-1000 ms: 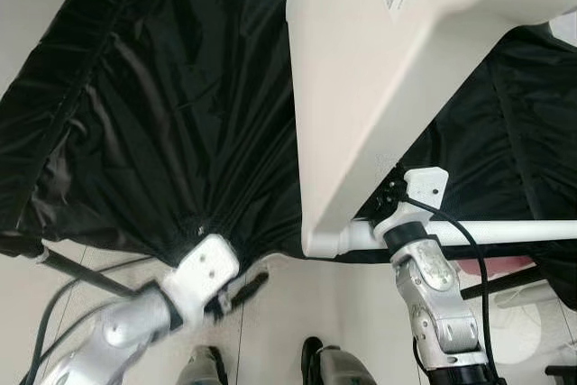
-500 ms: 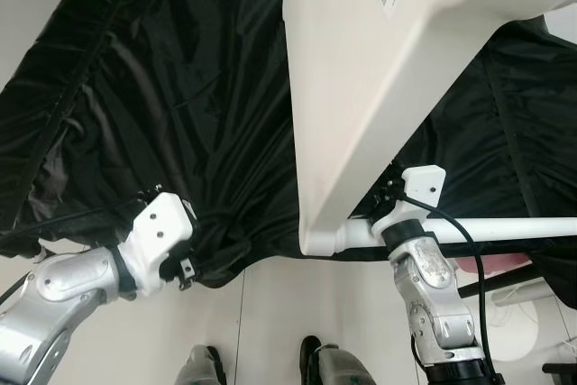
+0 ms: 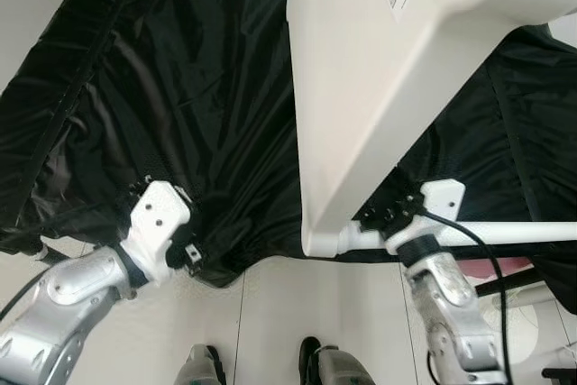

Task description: Building children table

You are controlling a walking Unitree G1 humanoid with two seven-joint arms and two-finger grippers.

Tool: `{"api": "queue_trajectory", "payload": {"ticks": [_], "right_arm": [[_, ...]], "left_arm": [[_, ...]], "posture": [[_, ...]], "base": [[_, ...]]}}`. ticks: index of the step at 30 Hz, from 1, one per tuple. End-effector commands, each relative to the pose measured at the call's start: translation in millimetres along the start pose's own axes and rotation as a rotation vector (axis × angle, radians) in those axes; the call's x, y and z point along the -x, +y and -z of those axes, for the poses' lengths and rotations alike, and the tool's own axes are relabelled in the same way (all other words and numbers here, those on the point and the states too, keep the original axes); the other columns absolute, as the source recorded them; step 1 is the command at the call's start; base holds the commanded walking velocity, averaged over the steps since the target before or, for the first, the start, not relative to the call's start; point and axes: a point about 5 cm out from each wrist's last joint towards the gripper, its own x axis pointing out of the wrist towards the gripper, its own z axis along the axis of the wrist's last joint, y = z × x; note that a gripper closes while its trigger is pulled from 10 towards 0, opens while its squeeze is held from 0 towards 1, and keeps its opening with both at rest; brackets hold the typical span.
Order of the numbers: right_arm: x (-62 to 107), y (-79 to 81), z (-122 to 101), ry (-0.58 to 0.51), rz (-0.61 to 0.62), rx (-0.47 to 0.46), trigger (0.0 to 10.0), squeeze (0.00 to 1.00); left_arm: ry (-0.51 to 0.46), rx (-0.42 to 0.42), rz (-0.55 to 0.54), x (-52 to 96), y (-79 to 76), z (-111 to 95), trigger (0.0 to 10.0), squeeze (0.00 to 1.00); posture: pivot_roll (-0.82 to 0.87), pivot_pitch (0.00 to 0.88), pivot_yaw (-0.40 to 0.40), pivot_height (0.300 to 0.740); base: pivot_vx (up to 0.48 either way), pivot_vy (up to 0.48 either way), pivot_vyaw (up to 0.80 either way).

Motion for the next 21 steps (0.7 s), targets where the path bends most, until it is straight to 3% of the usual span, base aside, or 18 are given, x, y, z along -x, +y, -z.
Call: {"api": "queue_trajectory", "payload": {"ticks": [1, 10, 12, 17, 21], "right_arm": [[13.5, -3.0, 5, 0.056, -0.02, -0.016, 10.0, 0.0], [24.0, 1.8, 4, 0.089, -0.103, -0.012, 10.0, 0.0], [23.3, 19.6, 6, 0.108, -0.232, -0.039, 10.0, 0.0], [20.8, 35.3, 7, 0.121, -0.335, -0.073, 10.0, 0.0], [9.1, 50.0, 9, 0.109, -0.402, -0.102, 10.0, 0.0]], "left_arm": [[0.012, 0.017, 0.067, -2.6, -13.3, 1, 10.0, 0.0], [0.048, 0.03, 0.139, -9.7, -33.0, 7, 10.0, 0.0], [0.049, 0.035, 0.15, -15.4, -35.9, 8, 10.0, 0.0], [0.054, 0.03, 0.145, -19.2, -35.2, 9, 10.0, 0.0], [0.058, 0.022, 0.122, -23.2, -32.4, 9, 10.0, 0.0]], "posture": [[0.09, 0.207, -0.046, 0.74], [0.08, 0.204, -0.04, 0.74], [0.09, 0.198, -0.046, 0.74], [0.09, 0.192, -0.051, 0.74], [0.1, 0.178, -0.056, 0.74]], "base": [[0.0, 0.0, 0.0], [0.0, 0.0, 0.0], [0.0, 0.0, 0.0], [0.0, 0.0, 0.0], [0.0, 0.0, 0.0]]}}
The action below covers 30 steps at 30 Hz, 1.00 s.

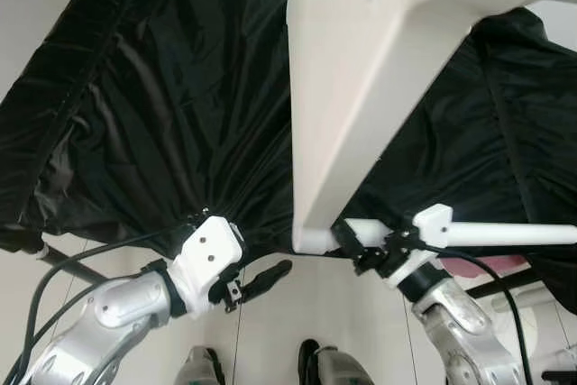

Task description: Building children table

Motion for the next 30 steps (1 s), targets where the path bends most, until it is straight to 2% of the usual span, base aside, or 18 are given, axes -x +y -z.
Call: {"api": "queue_trajectory", "payload": {"ticks": [1, 7, 13, 14, 16, 17, 21, 24, 26, 30], "right_arm": [[-7.4, 9.4, 2, -0.002, -0.061, -0.018, 10.0, 0.0], [-30.1, 12.4, 6, -0.038, -0.065, -0.032, 10.0, 0.0], [-43.3, 13.2, 8, -0.052, -0.049, -0.036, 10.0, 0.0], [-50.9, 13.6, 10, -0.062, -0.042, -0.039, 10.0, 0.0], [-53.5, 13.6, 10, -0.067, -0.039, -0.04, 10.0, 0.0], [-57.0, 13.5, 8, -0.077, -0.041, -0.047, 10.0, 0.0], [-58.2, 13.1, 8, -0.082, -0.043, -0.049, 10.0, 0.0], [-58.5, 10.0, 9, -0.086, -0.038, -0.044, 10.0, 0.0], [-58.8, 9.4, 9, -0.087, -0.036, -0.042, 10.0, 0.0], [-61.7, 5.4, 7, -0.103, -0.016, -0.037, 10.0, 0.0]], "left_arm": [[0.033, 0.025, -0.008, -2.0, -1.8, 7, 10.0, 0.0], [0.048, 0.014, -0.077, -3.5, 6.5, 9, 10.0, 0.0], [0.065, 0.007, -0.129, -4.4, 14.4, 11, 10.0, 0.0], [0.086, -0.003, -0.19, -5.0, 23.5, 13, 10.0, 0.0], [0.094, -0.005, -0.212, -5.3, 27.0, 14, 10.0, 0.0], [0.095, -0.003, -0.291, -6.6, 37.8, 13, 10.0, 0.0], [0.082, 0.004, -0.367, -7.8, 48.5, 11, 10.0, 0.0], [0.053, 0.032, -0.477, -9.0, 64.1, 5, 10.0, 0.0], [0.053, 0.03, -0.491, -9.0, 66.1, 4, 10.0, 0.0], [0.014, 0.05, -0.608, -8.5, 85.6, -3, 10.0, 0.0]], "posture": [[0.1, 0.178, -0.056, 0.74], [0.11, 0.167, -0.06, 0.74], [0.12, 0.162, -0.062, 0.74], [0.12, 0.162, -0.063, 0.74], [0.12, 0.162, -0.063, 0.74], [0.12, 0.158, -0.062, 0.74], [0.12, 0.156, -0.06, 0.74], [0.12, 0.153, -0.061, 0.74], [0.12, 0.153, -0.061, 0.74], [0.11, 0.151, -0.062, 0.74]], "base": [[0.0, 0.0, 0.0], [0.0, 0.0, 0.0], [0.0, 0.0, 0.0], [0.0, 0.0, 0.0], [0.0, 0.0, 0.0], [0.0, 0.0, 0.0], [0.0, 0.0, 0.0], [0.0, 0.0, 0.0], [0.0, 0.0, 0.0], [0.0, 0.0, 0.0]]}}
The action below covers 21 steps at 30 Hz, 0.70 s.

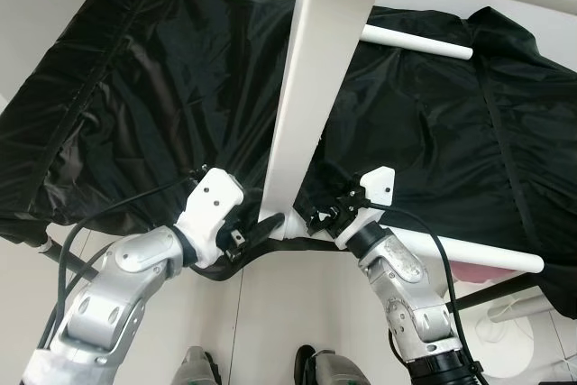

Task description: Building children table

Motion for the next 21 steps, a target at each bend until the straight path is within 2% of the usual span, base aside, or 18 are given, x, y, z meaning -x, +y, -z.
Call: {"api": "queue_trajectory", "payload": {"ticks": [1, 18, 21], "right_arm": [[-2.1, 3.5, 4, 0.003, -0.018, -0.008, 10.0, 0.0], [-18.5, 2.1, 2, -0.033, -0.008, 0.005, 10.0, 0.0], [-26.4, 4.2, 4, -0.032, -0.015, 0.005, 10.0, 0.0]], "left_arm": [[-0.028, -0.001, -0.417, 4.5, 34.5, -8, 10.0, 0.0], [-0.012, 0.032, -0.578, 1.8, 61.3, -7, 10.0, 0.0], [-0.005, -0.004, -0.597, 1.1, 66.1, -7, 10.0, 0.0]], "posture": [[0.11, 0.151, -0.062, 0.74], [0.11, 0.151, -0.056, 0.74], [0.1, 0.152, -0.054, 0.74]], "base": [[0.0, 0.0, 0.0], [0.0, 0.0, 0.0], [0.0, 0.0, 0.0]]}}
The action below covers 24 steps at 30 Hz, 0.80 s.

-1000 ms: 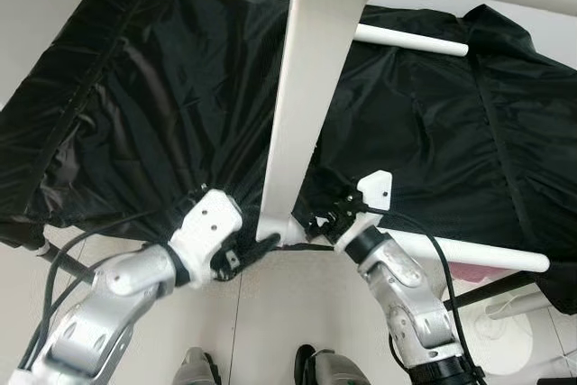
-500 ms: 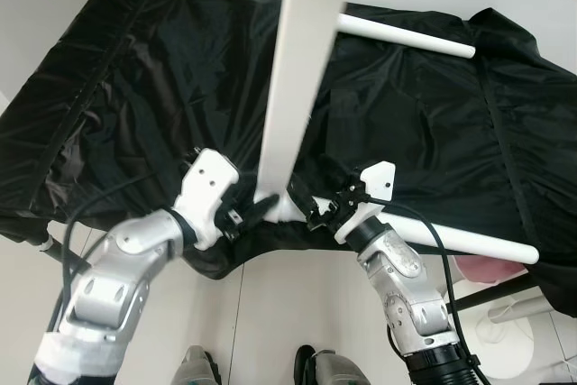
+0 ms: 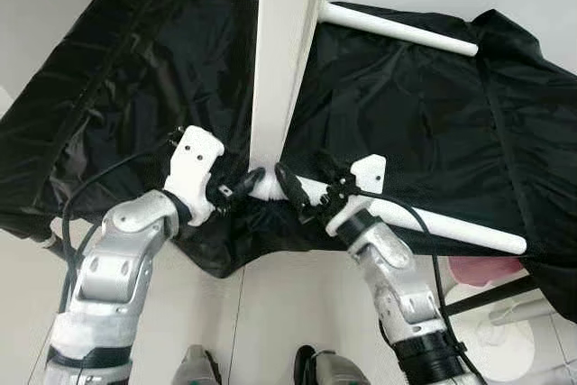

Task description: Building children table

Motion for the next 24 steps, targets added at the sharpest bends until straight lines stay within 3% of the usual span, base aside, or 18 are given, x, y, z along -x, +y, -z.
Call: {"api": "queue_trajectory", "payload": {"ticks": [1, 6, 13, 14, 17, 24], "right_arm": [[-2.8, 0.5, 4, 0.008, 0.007, 0.001, 10.0, 0.0], [-17.5, 5.0, 3, -0.009, -0.004, -0.013, 10.0, 0.0], [-17.6, 4.1, 3, -0.017, -0.007, -0.015, 10.0, 0.0], [-7.2, -3.3, -2, -0.031, 0.006, -0.012, 10.0, 0.0], [2.1, -11.7, -4, -0.038, 0.035, 0.005, 10.0, 0.0], [17.8, -28.1, -8, -0.035, 0.106, 0.055, 10.0, 0.0]], "left_arm": [[0.005, 0.003, -0.402, 4.3, 24.8, 2, 10.0, 0.0], [-0.004, 0.019, -0.444, 2.8, 31.1, 2, 10.0, 0.0], [0.001, 0.002, -0.474, 9.4, 38.2, 1, 10.0, 0.0], [-0.027, 0.017, -0.391, 17.1, 32.2, -2, 10.0, 0.0], [-0.062, 0.014, -0.313, 20.9, 22.3, -7, 10.0, 0.0], [-0.114, 0.004, -0.188, 21.8, 2.6, -15, 10.0, 0.0]], "posture": [[0.1, 0.151, -0.052, 0.74], [0.1, 0.154, -0.055, 0.74], [0.11, 0.164, -0.06, 0.74], [0.11, 0.174, -0.065, 0.74], [0.12, 0.176, -0.068, 0.74], [0.11, 0.177, -0.073, 0.74]], "base": [[0.0, 0.0, 0.0], [0.0, 0.0, 0.0], [0.0, 0.0, 0.0], [0.0, 0.0, 0.0], [0.0, 0.0, 0.0], [0.0, 0.0, 0.0]]}}
